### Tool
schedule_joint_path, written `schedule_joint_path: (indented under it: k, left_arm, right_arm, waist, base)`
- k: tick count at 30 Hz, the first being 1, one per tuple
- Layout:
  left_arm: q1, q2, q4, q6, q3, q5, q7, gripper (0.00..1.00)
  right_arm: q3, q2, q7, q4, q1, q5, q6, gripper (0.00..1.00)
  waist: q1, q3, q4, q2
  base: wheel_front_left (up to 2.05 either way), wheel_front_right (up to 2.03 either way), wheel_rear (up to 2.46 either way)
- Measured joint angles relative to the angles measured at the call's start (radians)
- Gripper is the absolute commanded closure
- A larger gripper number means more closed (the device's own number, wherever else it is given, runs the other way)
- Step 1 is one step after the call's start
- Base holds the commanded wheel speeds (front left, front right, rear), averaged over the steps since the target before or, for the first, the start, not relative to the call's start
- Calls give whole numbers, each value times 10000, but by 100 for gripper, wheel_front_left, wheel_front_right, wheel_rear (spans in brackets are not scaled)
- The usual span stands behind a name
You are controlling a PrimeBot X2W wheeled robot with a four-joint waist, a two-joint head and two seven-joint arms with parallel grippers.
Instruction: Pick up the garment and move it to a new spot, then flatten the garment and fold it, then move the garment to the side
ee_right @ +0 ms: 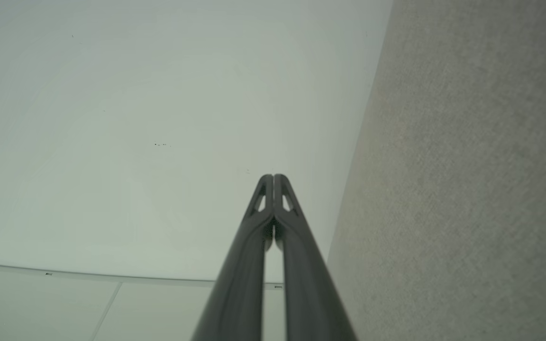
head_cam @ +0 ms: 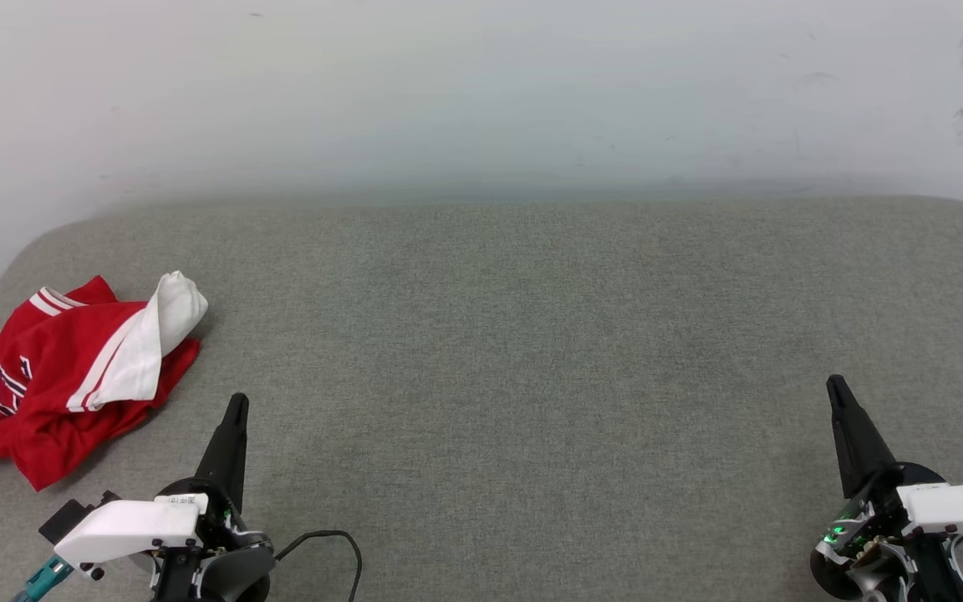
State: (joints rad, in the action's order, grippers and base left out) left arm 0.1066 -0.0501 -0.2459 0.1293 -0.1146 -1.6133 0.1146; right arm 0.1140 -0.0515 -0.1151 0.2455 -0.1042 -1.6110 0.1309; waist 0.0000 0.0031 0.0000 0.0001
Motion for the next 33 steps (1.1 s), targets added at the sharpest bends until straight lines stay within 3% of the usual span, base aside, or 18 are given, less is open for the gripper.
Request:
schedule_joint_path:
  k: [33]
  left_arm:
    - [0, 0, 0, 0, 6, 0, 0, 100]
  right_arm:
    - [0, 0, 0, 0, 0, 0, 0, 100]
  waist:
    - [0, 0, 0, 0]
  base:
    - [0, 0, 0]
